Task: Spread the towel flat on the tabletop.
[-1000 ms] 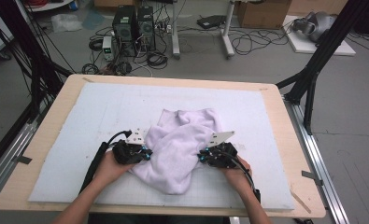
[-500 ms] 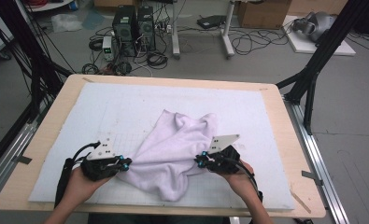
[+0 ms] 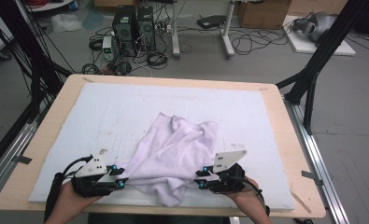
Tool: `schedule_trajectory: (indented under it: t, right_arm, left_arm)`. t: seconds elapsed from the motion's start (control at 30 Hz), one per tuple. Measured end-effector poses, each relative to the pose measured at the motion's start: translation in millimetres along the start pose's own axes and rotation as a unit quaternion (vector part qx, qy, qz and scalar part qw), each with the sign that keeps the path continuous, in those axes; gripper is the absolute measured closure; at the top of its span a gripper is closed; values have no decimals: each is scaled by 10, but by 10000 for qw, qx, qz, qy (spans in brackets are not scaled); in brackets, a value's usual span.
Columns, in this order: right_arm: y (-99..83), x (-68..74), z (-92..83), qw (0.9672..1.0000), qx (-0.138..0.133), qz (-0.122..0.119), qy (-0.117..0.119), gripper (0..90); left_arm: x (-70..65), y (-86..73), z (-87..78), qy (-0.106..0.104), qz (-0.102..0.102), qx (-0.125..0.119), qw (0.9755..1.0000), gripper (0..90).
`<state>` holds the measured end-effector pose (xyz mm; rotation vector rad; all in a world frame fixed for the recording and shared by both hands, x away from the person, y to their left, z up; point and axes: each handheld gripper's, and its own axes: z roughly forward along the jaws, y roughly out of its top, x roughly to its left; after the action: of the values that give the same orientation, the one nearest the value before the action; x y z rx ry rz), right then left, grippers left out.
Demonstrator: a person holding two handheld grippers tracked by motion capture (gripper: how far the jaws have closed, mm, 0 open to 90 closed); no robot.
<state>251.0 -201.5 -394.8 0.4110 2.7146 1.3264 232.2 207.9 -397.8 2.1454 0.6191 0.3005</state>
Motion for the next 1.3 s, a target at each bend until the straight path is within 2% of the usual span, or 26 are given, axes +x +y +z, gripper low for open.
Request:
schedule_trajectory:
  t: [0.03, 0.13, 0.17, 0.2, 0.3, 0.33, 0.4, 0.43, 0.47, 0.5, 0.53, 0.6, 0.63, 0.7, 0.73, 0.77, 0.8, 0.83, 0.87, 0.9, 1.07, 1.13, 1.3]
  right_arm:
    - [10, -26, -34, 10000, -67, 28, -40, 629]
    - [14, -140, -81, 9994, -195, 139, -260, 559]
    - [14, -140, -81, 9994, -195, 139, -260, 559]
    - [-14, -244, -45, 9987, -178, 260, -401, 532]
    - [-84, -385, 75, 9979, -173, 454, -439, 507]
    - [-106, -417, 121, 9977, -120, 497, -453, 502]
    - [-131, -463, 221, 9972, 167, 478, -556, 504]
    - [-141, -476, 258, 9969, 251, 489, -559, 511]
    - [-151, -485, 290, 9969, 295, 485, -543, 527]
    - [-161, -488, 317, 9967, 332, 462, -573, 544]
    - [-168, -487, 341, 9965, 378, 464, -580, 557]
    - [-177, -483, 380, 9963, 470, 418, -589, 579]
    - [-179, -475, 392, 9961, 497, 405, -608, 587]
    - [-178, -467, 413, 9957, 553, 405, -616, 605]
    - [-178, -467, 413, 9957, 553, 405, -616, 605]
    - [-178, -466, 422, 9958, 555, 382, -615, 622]
    - [-180, -458, 437, 9956, 578, 376, -633, 672]
    - [-180, -458, 437, 9956, 578, 376, -633, 672]
    - [-179, -457, 445, 9958, 597, 301, -623, 738]
    - [-178, -451, 440, 9957, 624, 292, -621, 766]
    - [-166, -425, 406, 9953, 670, 245, -648, 828]
    - [-159, -413, 372, 9962, 546, 277, -623, 832]
    - [-142, -334, 289, 9976, 305, 315, -534, 846]
  left_arm:
    - [0, 0, 0, 0, 0, 0, 10000, 565]
    - [144, 111, 69, 76, -30, -135, 9999, 509]
    - [144, 111, 69, 76, -30, -135, 9999, 496]
    - [204, 159, 154, 107, -13, -116, 9999, 491]
    - [281, 217, 319, 101, 37, -33, 9999, 481]
    - [308, 230, 378, 86, 58, 25, 9999, 481]
    - [349, 241, 506, 48, 37, 149, 9999, 483]
    - [349, 241, 506, 48, 37, 149, 9999, 485]
    - [381, 234, 633, -7, -21, 280, 9996, 486]
    - [381, 234, 633, -7, -21, 280, 9996, 491]
    - [410, 203, 746, -54, -34, 412, 9991, 499]
    - [419, 184, 796, -83, -59, 480, 9988, 516]
    - [426, 154, 861, -91, -9, 670, 9977, 552]
    - [425, 155, 862, -69, -23, 653, 9978, 627]
    - [424, 161, 861, -42, 0, 685, 9976, 627]
    - [418, 159, 866, -30, 24, 660, 9978, 676]
    - [413, 156, 863, -21, 11, 666, 9978, 752]
    - [416, 149, 860, -35, 35, 641, 9979, 752]
    - [409, 140, 851, -51, 31, 628, 9980, 835]
    - [408, 136, 848, -63, 15, 609, 9981, 857]
    - [405, 113, 796, -39, 8, 616, 9981, 876]
    - [402, 106, 775, -39, 10, 614, 9981, 877]
    - [316, 51, 560, 55, 4, 451, 9990, 880]
